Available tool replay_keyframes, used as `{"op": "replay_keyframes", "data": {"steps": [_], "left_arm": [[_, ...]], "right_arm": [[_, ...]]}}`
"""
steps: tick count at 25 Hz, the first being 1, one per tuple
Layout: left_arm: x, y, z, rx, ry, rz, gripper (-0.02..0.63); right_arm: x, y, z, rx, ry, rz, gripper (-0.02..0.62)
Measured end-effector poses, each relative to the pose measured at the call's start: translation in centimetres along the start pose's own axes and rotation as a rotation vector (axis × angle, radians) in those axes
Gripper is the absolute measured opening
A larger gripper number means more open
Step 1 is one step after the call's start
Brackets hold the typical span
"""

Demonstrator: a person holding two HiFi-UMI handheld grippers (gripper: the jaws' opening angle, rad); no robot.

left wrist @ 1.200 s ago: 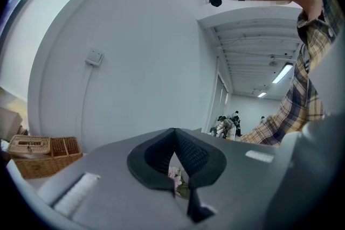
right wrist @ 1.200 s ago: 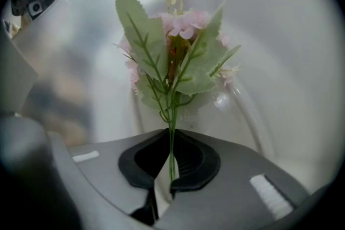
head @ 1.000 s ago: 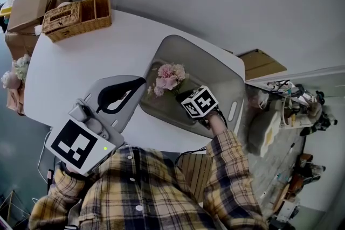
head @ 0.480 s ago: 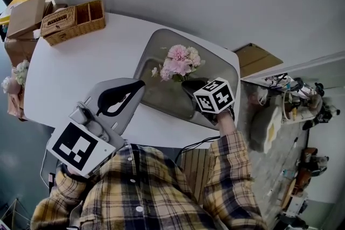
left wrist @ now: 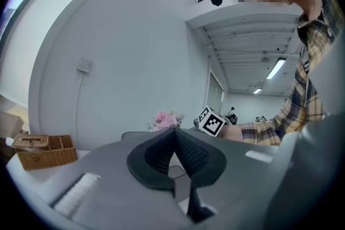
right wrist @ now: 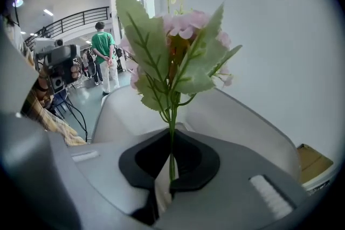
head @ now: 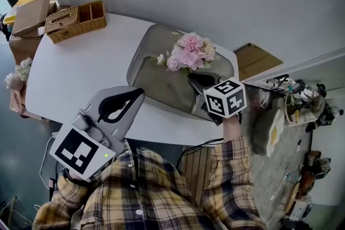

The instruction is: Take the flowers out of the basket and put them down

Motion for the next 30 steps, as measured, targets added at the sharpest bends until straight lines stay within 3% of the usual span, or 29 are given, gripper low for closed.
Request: {"op": "replay_keyframes", "data": {"steps": [13,30], "left_arm": [[-1.1,-3.2,-2.1,-0.053,-0.017,-0.006,0.014],[-2.1,4.9,-6.8,-0.032,0.003,-0.004,0.014]], "right_arm": [[-2.8,2.1,-5.1,0.004,-0.139,-0.066,0.011],[-13.7,7.9,-3.4,0.059,-0.288,-0.107,0.012]]}}
Point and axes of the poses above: the fingertips, and each gripper's own axes: z forward along the fingers, y to its left, x out of its underside, the point moved 9 cm from there along -z, backward along the fingers, and after that the axes turned 5 degrees about -x, right-handed, at the moved point
